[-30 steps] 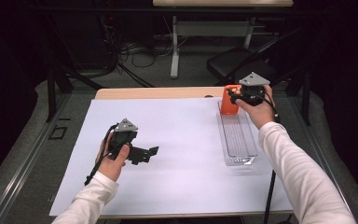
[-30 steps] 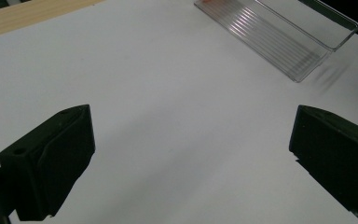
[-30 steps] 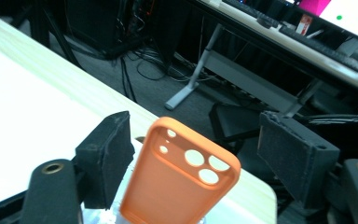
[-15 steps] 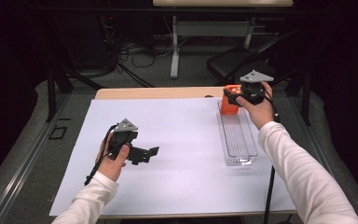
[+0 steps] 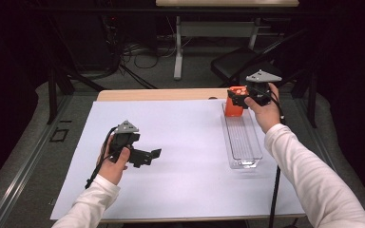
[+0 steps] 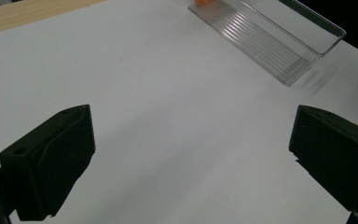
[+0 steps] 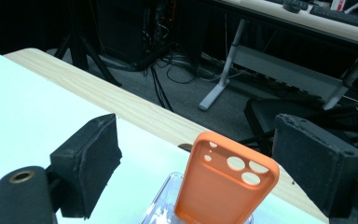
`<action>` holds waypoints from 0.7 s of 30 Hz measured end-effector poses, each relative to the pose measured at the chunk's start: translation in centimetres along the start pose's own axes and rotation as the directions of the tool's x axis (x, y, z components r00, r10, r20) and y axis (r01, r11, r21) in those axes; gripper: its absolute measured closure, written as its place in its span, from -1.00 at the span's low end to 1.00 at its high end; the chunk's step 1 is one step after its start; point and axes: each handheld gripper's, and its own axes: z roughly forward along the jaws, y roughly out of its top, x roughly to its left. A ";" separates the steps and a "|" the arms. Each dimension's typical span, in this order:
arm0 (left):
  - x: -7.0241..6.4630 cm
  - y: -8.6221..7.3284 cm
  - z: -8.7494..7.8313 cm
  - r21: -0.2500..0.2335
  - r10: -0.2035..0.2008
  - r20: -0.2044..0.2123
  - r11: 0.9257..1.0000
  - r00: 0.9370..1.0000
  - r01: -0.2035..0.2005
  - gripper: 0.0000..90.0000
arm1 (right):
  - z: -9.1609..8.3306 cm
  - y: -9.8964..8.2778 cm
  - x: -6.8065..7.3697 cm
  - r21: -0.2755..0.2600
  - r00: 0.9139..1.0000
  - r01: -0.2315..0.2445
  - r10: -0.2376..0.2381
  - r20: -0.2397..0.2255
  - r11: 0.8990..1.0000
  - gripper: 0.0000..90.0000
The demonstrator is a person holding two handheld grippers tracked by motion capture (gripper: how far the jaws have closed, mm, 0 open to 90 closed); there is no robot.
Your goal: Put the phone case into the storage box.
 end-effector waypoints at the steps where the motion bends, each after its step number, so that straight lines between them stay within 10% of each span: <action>1: 0.0 0.0 0.0 0.001 0.001 -0.001 1.000 1.000 -0.001 -0.99 | -0.1 0.0 0.1 0.001 1.000 -0.002 0.002 0.000 1.000 -0.69; 21: 0.2 0.1 -0.7 -0.004 0.004 -0.012 1.000 1.000 -0.004 -0.99 | -2.2 0.7 1.0 0.017 0.997 0.013 -0.012 -0.080 1.000 -1.00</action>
